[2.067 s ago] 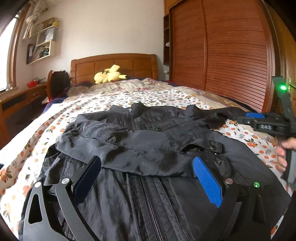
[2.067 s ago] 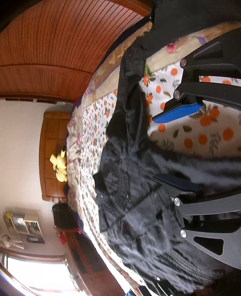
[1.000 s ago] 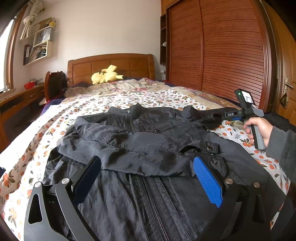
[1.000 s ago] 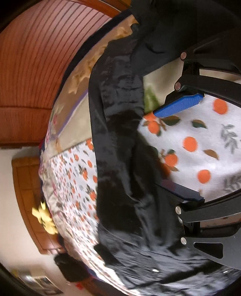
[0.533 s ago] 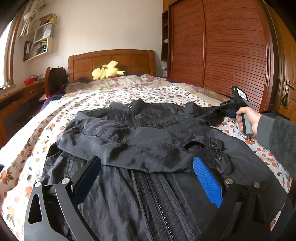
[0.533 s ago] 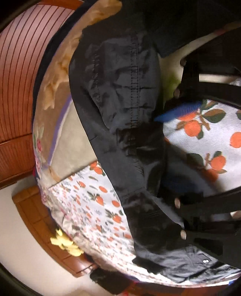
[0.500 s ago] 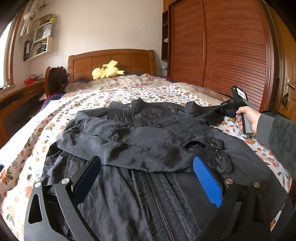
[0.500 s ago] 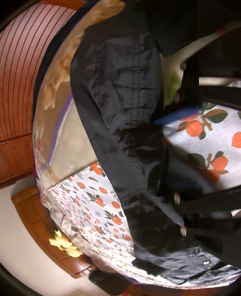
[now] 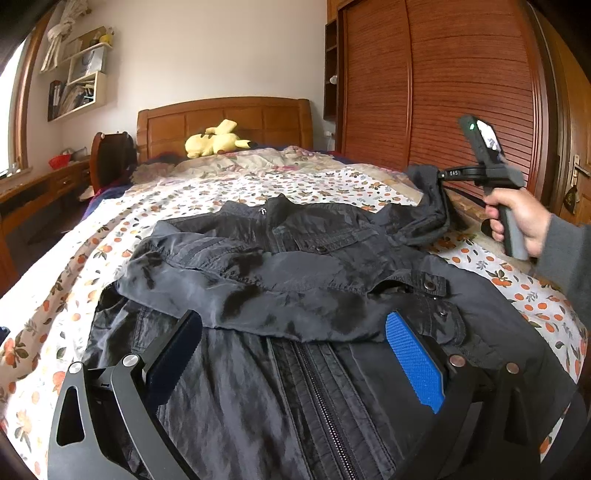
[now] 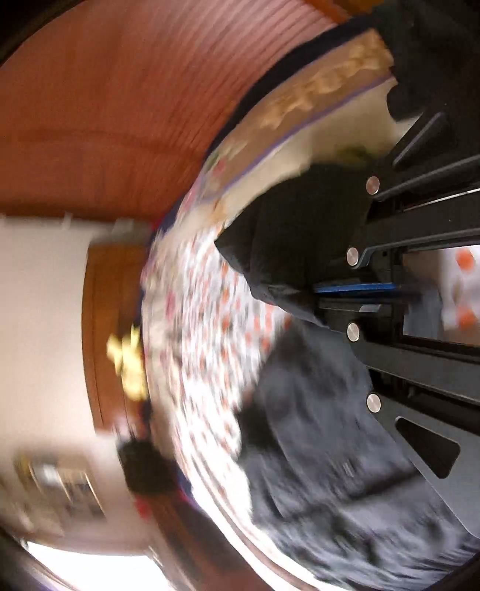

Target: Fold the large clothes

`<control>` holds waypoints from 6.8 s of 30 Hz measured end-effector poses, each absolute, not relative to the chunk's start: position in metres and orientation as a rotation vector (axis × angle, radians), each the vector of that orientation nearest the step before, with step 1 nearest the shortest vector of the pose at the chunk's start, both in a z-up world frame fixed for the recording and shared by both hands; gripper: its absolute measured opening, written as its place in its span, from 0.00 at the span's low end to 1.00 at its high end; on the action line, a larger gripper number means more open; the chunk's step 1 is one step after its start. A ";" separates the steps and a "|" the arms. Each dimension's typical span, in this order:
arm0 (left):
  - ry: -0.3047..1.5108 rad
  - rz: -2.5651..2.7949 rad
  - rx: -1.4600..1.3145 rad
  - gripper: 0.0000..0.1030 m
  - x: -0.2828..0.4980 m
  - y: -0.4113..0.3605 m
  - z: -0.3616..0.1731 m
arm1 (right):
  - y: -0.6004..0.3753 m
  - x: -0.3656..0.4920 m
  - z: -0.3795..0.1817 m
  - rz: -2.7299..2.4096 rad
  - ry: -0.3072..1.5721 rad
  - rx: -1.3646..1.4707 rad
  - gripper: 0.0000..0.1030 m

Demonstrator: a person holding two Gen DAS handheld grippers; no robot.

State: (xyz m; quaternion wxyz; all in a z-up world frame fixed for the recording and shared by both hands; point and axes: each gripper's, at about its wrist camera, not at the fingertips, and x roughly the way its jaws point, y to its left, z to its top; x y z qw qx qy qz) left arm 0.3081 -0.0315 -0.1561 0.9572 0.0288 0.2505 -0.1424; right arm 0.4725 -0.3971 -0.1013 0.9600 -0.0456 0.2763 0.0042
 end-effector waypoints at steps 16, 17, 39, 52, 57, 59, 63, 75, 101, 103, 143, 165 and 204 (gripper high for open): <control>0.515 -0.265 0.065 0.97 0.310 -0.026 -0.157 | -0.298 0.392 -0.115 0.233 0.616 -0.193 0.04; 0.516 -0.264 0.067 0.97 0.310 -0.026 -0.157 | -0.298 0.392 -0.117 0.235 0.622 -0.190 0.05; 0.485 -0.277 0.060 0.97 0.302 -0.025 -0.149 | -0.409 0.446 -0.175 0.021 0.778 -0.027 0.55; 0.462 -0.271 0.030 0.97 0.289 -0.001 -0.138 | -0.400 0.485 -0.210 0.069 0.959 0.119 0.41; 0.458 -0.266 0.019 0.97 0.285 0.007 -0.135 | -0.395 0.471 -0.190 0.063 0.914 0.073 0.12; 0.458 -0.263 0.017 0.97 0.284 0.010 -0.134 | -0.389 0.460 -0.170 0.029 0.850 0.023 0.11; 0.453 -0.261 0.019 0.97 0.280 0.013 -0.132 | -0.367 0.438 -0.127 0.022 0.727 -0.058 0.10; 0.446 -0.241 0.013 0.97 0.270 0.029 -0.128 | -0.252 0.374 -0.073 0.251 0.600 -0.240 0.10; 0.463 -0.243 0.054 0.97 0.267 0.021 -0.135 | -0.255 0.306 -0.111 0.294 0.658 -0.194 0.37; 0.467 -0.244 0.066 0.97 0.267 0.017 -0.138 | -0.263 0.304 -0.118 0.277 0.661 -0.189 0.37; 0.700 -0.336 0.346 0.81 0.362 -0.200 -0.166 | -0.416 0.242 -0.139 0.196 0.561 0.005 0.61; 0.726 -0.220 0.373 0.07 0.379 -0.154 -0.178 | -0.412 0.247 -0.139 0.203 0.556 0.006 0.61; 0.724 -0.050 0.128 0.57 0.299 0.038 -0.164 | -0.299 0.293 -0.161 0.282 0.633 -0.115 0.61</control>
